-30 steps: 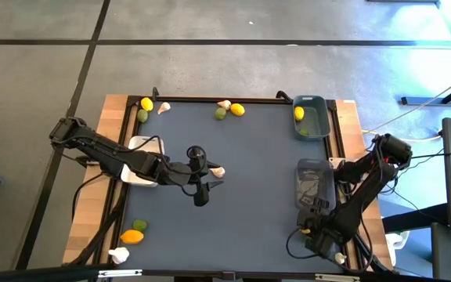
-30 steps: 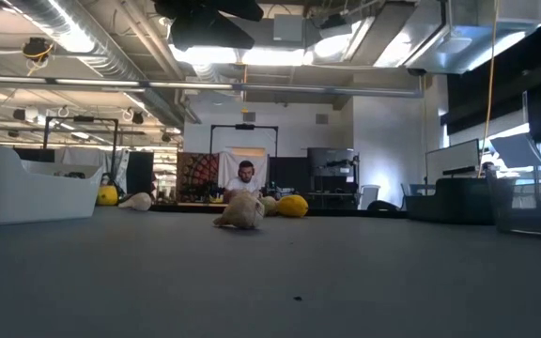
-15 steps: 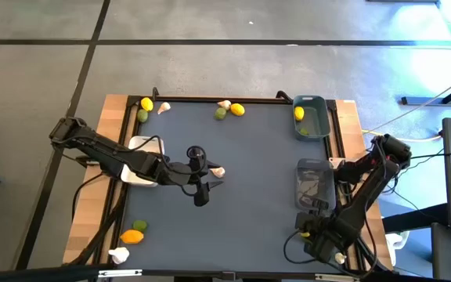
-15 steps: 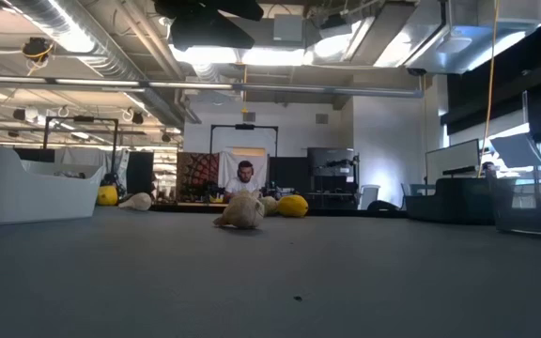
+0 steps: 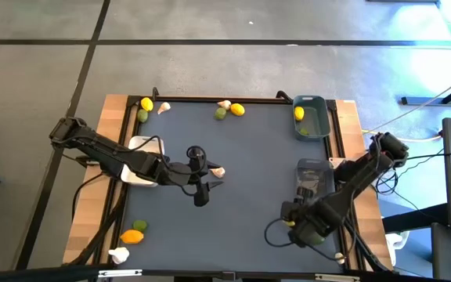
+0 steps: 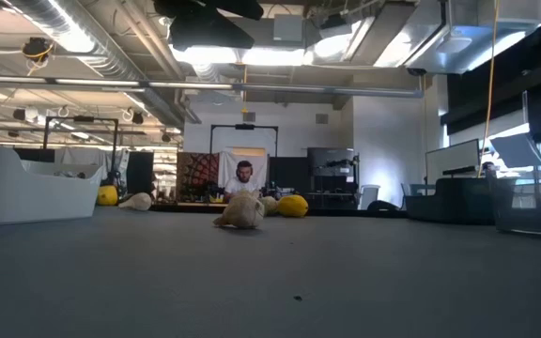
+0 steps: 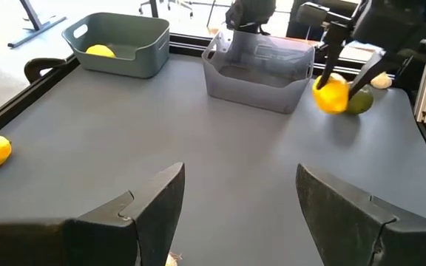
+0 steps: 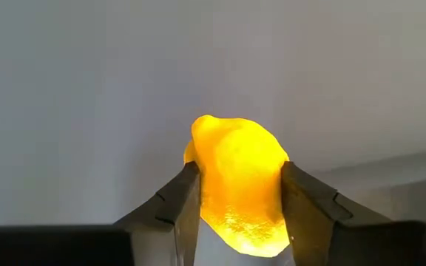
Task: Sort produce into baskets
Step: Put the lemon into the blue bin
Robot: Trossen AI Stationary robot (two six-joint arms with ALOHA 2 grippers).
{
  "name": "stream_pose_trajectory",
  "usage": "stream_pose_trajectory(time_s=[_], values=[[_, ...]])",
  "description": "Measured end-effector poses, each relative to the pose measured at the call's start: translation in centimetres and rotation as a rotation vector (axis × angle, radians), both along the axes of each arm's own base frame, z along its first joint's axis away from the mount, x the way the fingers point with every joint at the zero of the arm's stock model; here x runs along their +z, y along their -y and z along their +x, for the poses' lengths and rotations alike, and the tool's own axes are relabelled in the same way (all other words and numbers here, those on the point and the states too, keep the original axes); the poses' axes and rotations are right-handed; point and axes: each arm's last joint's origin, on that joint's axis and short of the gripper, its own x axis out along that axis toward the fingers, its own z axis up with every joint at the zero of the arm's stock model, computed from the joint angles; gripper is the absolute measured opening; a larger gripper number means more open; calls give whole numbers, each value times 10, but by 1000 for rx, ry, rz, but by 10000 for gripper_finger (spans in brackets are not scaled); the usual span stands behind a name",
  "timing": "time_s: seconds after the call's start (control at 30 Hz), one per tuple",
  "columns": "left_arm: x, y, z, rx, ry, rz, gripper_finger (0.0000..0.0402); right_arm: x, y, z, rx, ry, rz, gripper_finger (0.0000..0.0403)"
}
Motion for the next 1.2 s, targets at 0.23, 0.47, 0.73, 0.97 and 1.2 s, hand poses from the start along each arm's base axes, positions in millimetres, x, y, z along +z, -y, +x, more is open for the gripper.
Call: stream_pose_trajectory(time_s=[0.23, 0.47, 0.73, 0.97, 1.2], values=[[0, 0, 0, 11, 6, -24, 255, 0, 25, 10, -9, -38, -119, 149], [0, 0, 0, 9, 5, -20, 255, 3, 51, 8, -44, -143, -284, 149], [0, 0, 0, 8, 4, -16, 255, 13, 81, 5, -88, -157, -415, 149], [0, 0, 0, 7, 3, -16, 255, 29, 113, -6, -152, -92, -435, 149], [0, 0, 0, 8, -2, -14, 255, 38, 147, -22, -248, -60, -438, 149]])
